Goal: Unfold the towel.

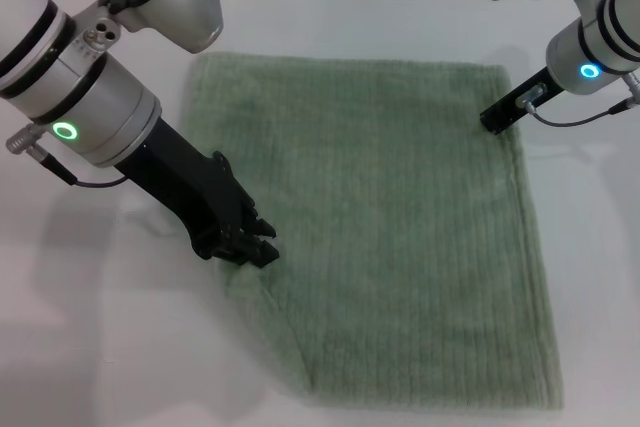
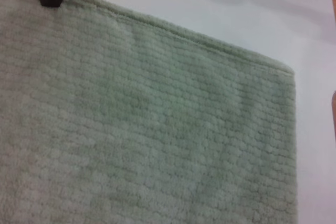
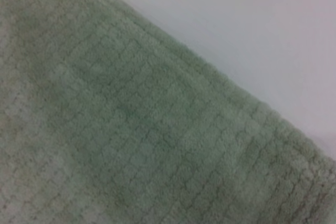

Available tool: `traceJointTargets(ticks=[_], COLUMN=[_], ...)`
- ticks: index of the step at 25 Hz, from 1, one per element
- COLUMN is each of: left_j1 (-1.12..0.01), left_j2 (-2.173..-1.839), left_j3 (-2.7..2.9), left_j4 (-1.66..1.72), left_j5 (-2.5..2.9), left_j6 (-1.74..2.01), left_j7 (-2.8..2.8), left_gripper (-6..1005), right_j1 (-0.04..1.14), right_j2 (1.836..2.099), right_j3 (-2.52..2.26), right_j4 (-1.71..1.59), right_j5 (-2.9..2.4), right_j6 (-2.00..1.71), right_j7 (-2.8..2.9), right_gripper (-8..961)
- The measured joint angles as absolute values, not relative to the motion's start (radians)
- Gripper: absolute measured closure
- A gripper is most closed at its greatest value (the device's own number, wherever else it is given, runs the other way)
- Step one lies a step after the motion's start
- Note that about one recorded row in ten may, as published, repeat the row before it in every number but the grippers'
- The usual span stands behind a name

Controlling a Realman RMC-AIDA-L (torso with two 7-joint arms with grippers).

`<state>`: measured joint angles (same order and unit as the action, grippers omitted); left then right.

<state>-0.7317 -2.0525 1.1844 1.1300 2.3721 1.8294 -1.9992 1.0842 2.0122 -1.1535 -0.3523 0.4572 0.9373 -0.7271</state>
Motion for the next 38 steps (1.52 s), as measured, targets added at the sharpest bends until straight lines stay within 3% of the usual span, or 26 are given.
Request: traceJointTargets(ticks=[9,33,38], left_j1=[-0.729,-0.720,-0.723], left_j2=[-2.056,-2.031,-2.062], left_j3=[1.171,1.121,1.010], left_j4=[1.135,1.215,1.250], left_j5=[2.408,2.470,2.404], left_j6=[1.829,2.014,1.975], left_j7=[-1.994,-2.010,-1.933], left_gripper=[784,792,794], right_j1=[1.086,1.089,1.088], right_j2=[2.013,2.013,2.013], right_j3=[-1.154,-1.154,-1.153], right_j4=[-0.354,-0.356,-0.362], right_j5=[0.459,0.457,0.456], right_j6=[0.937,0.935,0.929], right_j7=[-0.729,-0.730,-0.736], right_gripper=[954,954,954])
